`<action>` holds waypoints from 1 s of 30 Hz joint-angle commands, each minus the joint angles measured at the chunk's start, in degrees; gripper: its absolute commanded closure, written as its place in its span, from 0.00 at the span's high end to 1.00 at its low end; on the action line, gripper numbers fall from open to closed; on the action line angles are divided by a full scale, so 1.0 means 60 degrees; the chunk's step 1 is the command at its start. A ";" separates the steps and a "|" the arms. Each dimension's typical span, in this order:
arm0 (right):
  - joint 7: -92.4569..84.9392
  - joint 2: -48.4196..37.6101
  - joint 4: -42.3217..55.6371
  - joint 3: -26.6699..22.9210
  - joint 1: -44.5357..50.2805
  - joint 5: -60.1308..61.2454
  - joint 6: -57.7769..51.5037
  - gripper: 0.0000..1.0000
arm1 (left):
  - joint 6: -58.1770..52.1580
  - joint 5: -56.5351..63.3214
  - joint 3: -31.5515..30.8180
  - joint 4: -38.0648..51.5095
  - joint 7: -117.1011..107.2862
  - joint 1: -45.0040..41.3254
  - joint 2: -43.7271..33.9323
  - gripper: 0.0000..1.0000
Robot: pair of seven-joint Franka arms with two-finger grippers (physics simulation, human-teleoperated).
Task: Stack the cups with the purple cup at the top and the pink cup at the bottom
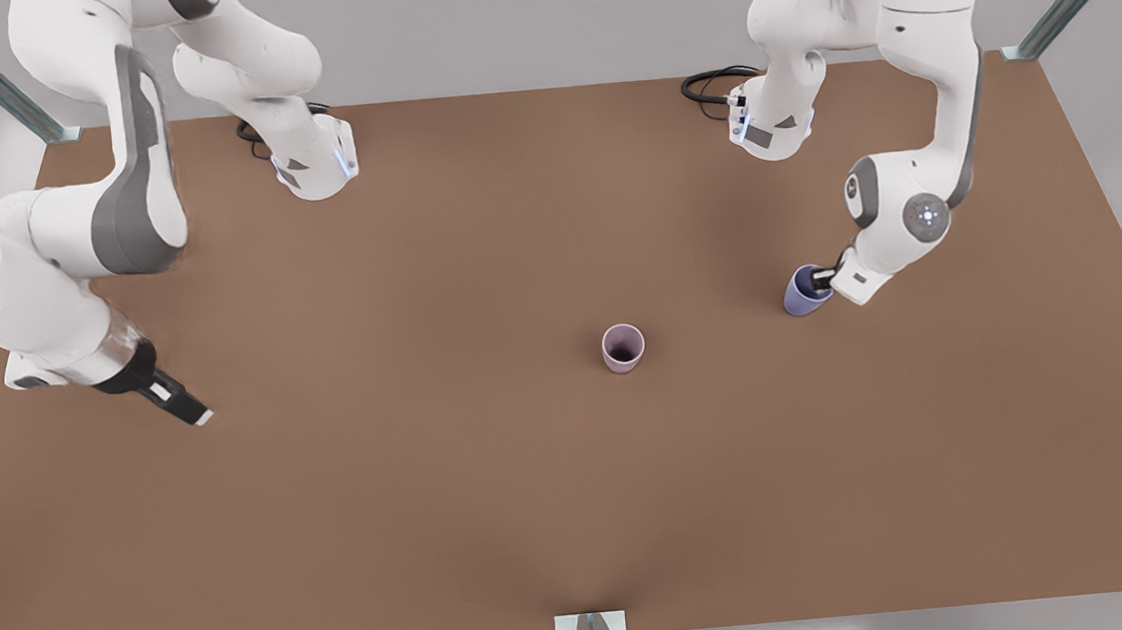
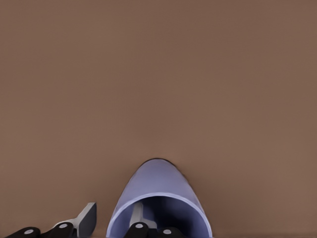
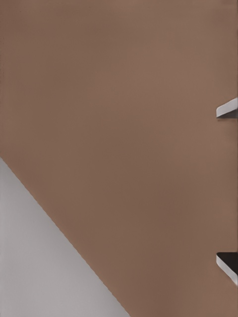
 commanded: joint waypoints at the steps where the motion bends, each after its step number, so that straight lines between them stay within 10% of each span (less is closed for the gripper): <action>1: -0.5655 -0.0093 -0.0102 0.0221 -0.0269 -0.0114 -0.0686 1.00 | 0.0149 0.0012 -0.0006 0.0008 0.0018 0.0013 0.0114 0.48; 6: -0.5714 0.0390 0.0732 0.0178 -0.0210 -0.0143 -0.0759 1.00 | 0.0134 0.0012 0.0008 0.0008 0.0003 0.0013 0.0114 0.25; 15: -0.5582 0.0859 0.1508 0.0133 -0.0357 -0.0202 -0.1051 1.00 | -0.0203 -0.0032 -0.0387 0.0754 -0.0597 -0.0002 -0.0384 0.21; 24: -0.5553 0.0786 0.1567 -0.0042 -0.0357 -0.0905 -0.1124 1.00 | -0.4172 -0.0061 -0.0900 0.6817 -0.3701 -0.2183 0.1753 0.21; 30: -0.5523 0.0815 0.1582 -0.0042 -0.0342 -0.0744 -0.1300 1.00 | -0.4553 -0.0647 -0.0914 0.7874 -0.4801 -0.3327 0.2487 0.21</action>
